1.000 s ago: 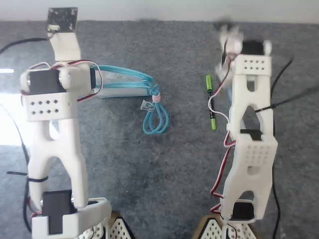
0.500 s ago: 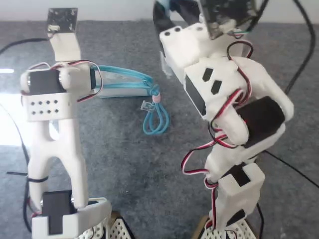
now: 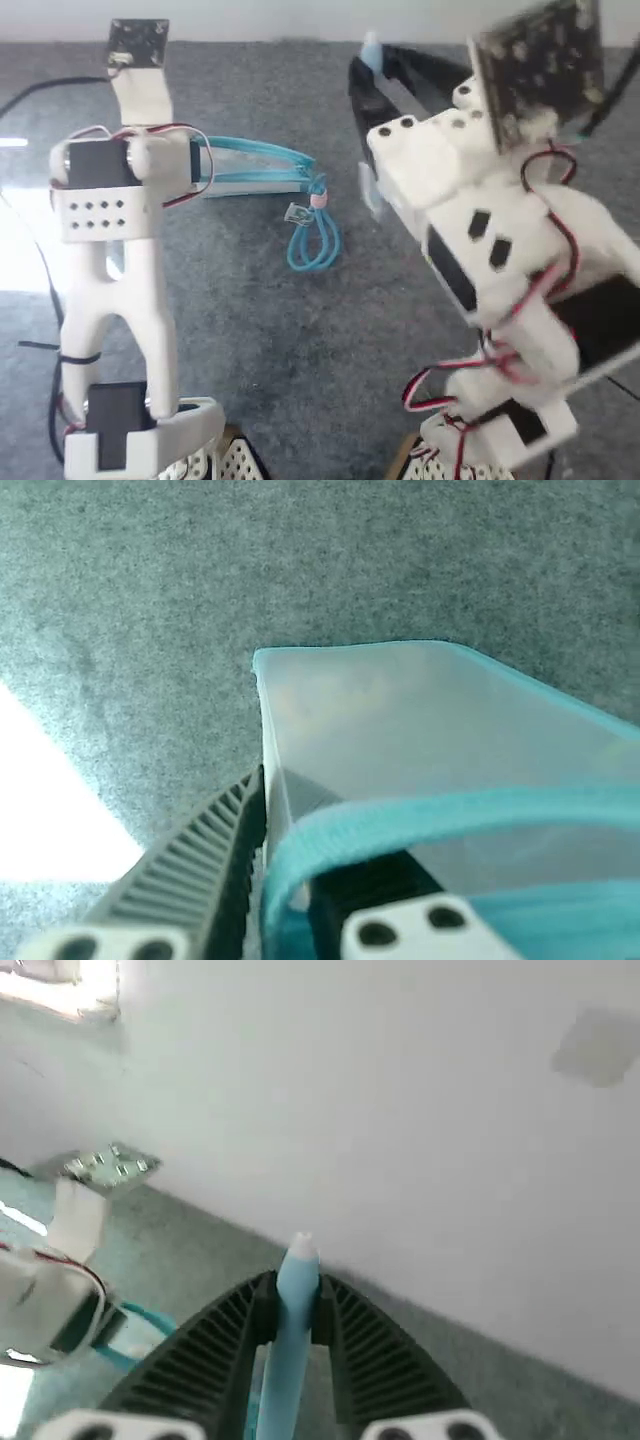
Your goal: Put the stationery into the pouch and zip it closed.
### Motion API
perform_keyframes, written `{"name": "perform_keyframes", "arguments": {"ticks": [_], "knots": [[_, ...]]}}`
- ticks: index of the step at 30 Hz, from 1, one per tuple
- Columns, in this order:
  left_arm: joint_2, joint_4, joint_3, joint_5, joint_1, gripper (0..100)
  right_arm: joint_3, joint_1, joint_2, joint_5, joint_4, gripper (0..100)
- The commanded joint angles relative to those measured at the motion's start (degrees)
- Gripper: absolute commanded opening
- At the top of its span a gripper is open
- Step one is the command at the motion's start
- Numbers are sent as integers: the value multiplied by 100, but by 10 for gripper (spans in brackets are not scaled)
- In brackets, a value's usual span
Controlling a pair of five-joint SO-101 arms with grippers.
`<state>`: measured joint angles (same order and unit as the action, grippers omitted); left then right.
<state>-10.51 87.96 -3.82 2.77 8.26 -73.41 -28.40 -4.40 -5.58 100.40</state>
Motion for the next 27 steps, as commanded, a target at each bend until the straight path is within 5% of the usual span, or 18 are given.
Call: {"name": "perform_keyframes", "arguments": {"ticks": [1, 7, 12, 18, 27], "knots": [[-44, 53, 4, -44, -88, 11, 2066, 189, -681, -352, 171, 6], [-35, 53, 4, -44, -123, 11, 3429, 338, -1244, -545, -391, 6], [-79, 123, 66, -35, -123, 11, 3833, 163, -1297, 281, -2598, 6], [-70, -53, 259, -35, -123, 11, 4765, -593, -1534, 352, -4787, 6], [-88, -62, 251, -35, -123, 11, 9451, -787, -3125, 132, -9200, 6]]}}
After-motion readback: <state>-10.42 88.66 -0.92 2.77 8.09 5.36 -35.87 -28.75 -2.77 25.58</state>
